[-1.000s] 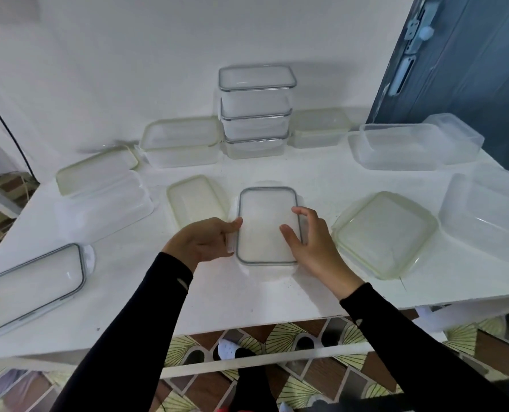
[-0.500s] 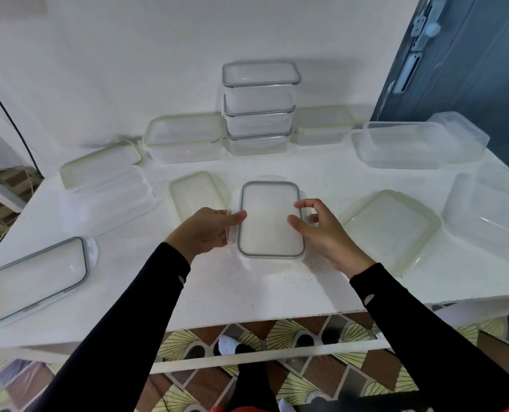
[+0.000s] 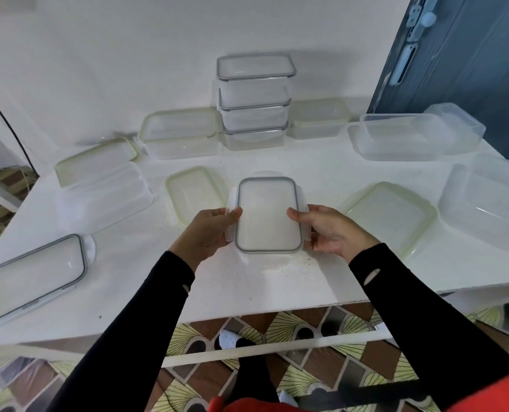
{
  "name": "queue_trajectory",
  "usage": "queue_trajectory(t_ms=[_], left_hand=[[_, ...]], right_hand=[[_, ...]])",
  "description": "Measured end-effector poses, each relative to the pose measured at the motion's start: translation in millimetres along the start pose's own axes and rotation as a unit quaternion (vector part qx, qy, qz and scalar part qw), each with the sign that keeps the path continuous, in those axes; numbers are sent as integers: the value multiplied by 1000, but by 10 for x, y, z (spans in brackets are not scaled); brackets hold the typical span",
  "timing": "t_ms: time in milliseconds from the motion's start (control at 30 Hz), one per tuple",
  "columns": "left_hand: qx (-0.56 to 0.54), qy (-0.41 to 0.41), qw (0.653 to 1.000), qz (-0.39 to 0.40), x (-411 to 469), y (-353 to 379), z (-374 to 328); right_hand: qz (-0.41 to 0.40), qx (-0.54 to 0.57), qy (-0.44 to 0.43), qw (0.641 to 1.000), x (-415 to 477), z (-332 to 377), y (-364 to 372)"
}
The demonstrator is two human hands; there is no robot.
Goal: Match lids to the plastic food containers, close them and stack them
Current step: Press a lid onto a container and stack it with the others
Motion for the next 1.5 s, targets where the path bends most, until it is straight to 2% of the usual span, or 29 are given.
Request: queue_trajectory(t_ms=[33,67,100,133,167,200,267,333,433,533,733,867,1033,1133,1233,1367,1433,1500], left_hand=[[56,25,997,-38,-12,-34,-12],[165,71,979,-94,-50,-78,-84],[309,150,927,-147,-128,-70,-213],[442,242,848,-165,-220,37,-320],[521,314,779,-151,-320,175,-366],[561,350,743,-104,-394,314,-370],[584,365,725,-1,-470,475,-246],[608,351,710,50,-519,532,-91],[636,335,691,72,-507,510,88],[653,339,675,49,-510,512,181],[655,387,649,-20,-579,567,218],[665,395,632,-47,-588,593,245],[667,395,628,-70,-568,603,253],[669,390,630,-59,-558,600,244],[672,377,636,-45,-552,591,228],[673,326,664,-12,-580,590,201],[675,301,673,5,-607,604,166],[673,295,678,3,-638,587,99]], right_hand=[[-1,-9,-8,1000,-11,14,0],[-10,-31,-22,999,-33,42,-2],[-26,-74,-44,996,-65,76,-8],[-56,-141,-75,986,-110,117,-10],[-95,-231,-119,961,-170,166,-7],[-136,-321,-182,919,-271,234,28],[-155,-454,-318,818,-475,253,206],[-103,-532,-378,751,-599,92,387],[-40,-621,-379,685,-640,-208,511],[-32,-662,-374,649,-566,-323,504],[-65,-624,-411,661,-581,-319,519],[-82,-623,-427,650,-587,-336,522],[-88,-625,-423,651,-572,-330,523],[-87,-621,-415,659,-639,-149,509],[-84,-591,-412,688,-557,340,517],[5,-595,-315,739,14,714,526],[21,-609,-286,740,168,700,442],[0,-614,-286,735,104,658,342]])
Point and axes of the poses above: each hand's wrist, its own x-axis towards the middle knuckle, its own y-axis out of the palm, z = x × y, the point moved 7 cm from there along x, towards the middle knuckle, and after that the axes turned 15 degrees about z, right-handed, at the moved point
